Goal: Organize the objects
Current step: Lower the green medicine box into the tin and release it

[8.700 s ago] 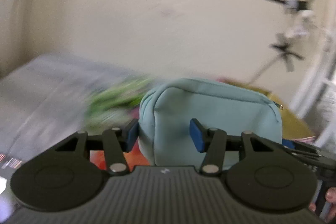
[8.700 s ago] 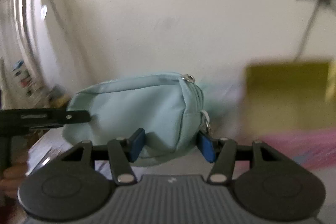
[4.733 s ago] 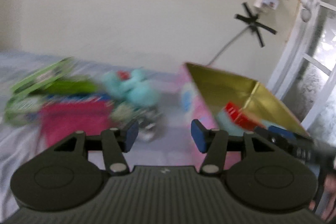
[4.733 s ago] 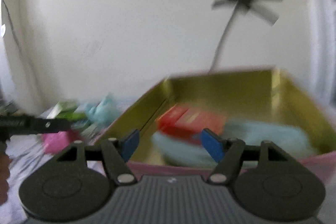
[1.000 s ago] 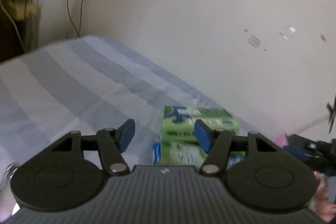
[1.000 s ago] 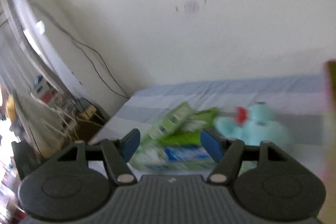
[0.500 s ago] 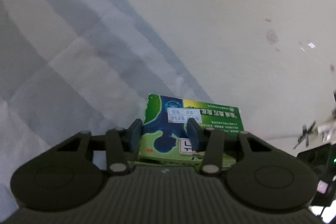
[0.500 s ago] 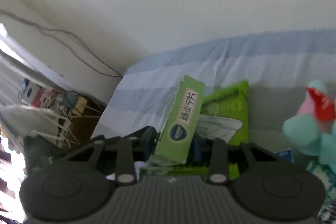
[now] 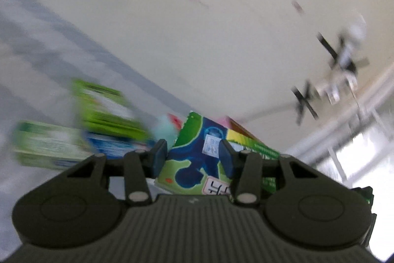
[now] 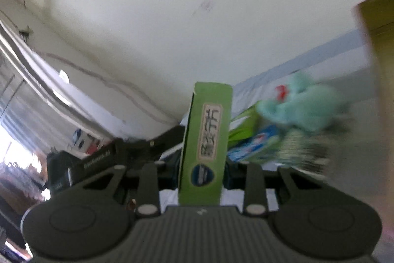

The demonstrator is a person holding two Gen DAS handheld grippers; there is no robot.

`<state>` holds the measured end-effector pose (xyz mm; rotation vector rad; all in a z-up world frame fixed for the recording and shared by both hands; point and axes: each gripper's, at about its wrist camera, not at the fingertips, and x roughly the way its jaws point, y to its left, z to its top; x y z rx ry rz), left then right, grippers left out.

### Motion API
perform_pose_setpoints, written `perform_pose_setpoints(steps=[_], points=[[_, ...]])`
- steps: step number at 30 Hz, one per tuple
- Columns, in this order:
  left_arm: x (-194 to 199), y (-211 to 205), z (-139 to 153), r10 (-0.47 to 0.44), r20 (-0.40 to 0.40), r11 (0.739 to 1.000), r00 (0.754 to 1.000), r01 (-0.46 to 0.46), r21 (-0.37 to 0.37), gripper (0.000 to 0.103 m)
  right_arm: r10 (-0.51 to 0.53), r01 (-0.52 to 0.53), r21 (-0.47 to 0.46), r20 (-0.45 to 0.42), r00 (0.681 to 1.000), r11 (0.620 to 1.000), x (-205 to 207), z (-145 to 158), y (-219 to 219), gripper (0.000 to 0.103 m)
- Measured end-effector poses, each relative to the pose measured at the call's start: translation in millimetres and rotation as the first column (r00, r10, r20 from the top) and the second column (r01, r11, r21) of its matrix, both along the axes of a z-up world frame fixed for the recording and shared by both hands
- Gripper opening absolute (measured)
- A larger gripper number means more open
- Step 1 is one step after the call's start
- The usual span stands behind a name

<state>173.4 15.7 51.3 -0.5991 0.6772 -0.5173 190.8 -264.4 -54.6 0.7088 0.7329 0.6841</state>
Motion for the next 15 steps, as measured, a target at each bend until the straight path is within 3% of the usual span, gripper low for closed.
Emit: perform_pose_setpoints(steps=[5,8,12,15], points=[[8,-96,6,-0.165,0.023,0.986,0.986,0.165,0.020,0.048,-0.185,0.184,0.019,0.050,0.982,0.983,-44,-4,-84,0.029],[16,-154,-2,-0.243,0.011,0.969,0.970,0.242,0.043,0.048,-0.279,0.277,0.045,0.033,0.960,0.960,-58,-16,-129,0.029],[13,-196,-17,-0.260,-0.033,0.959,0.965,0.262,0.106,0.049,-0.296,0.298,0.046,-0.046,0.954,0.953,-57,-41,-159,0.030],[11,-207,-24,-0.241,-0.028,0.959,0.970,0.243,0.145,0.051,-0.246,0.246,-0.013,-0.017,0.969,0.969,-46,-44,-160,0.037]])
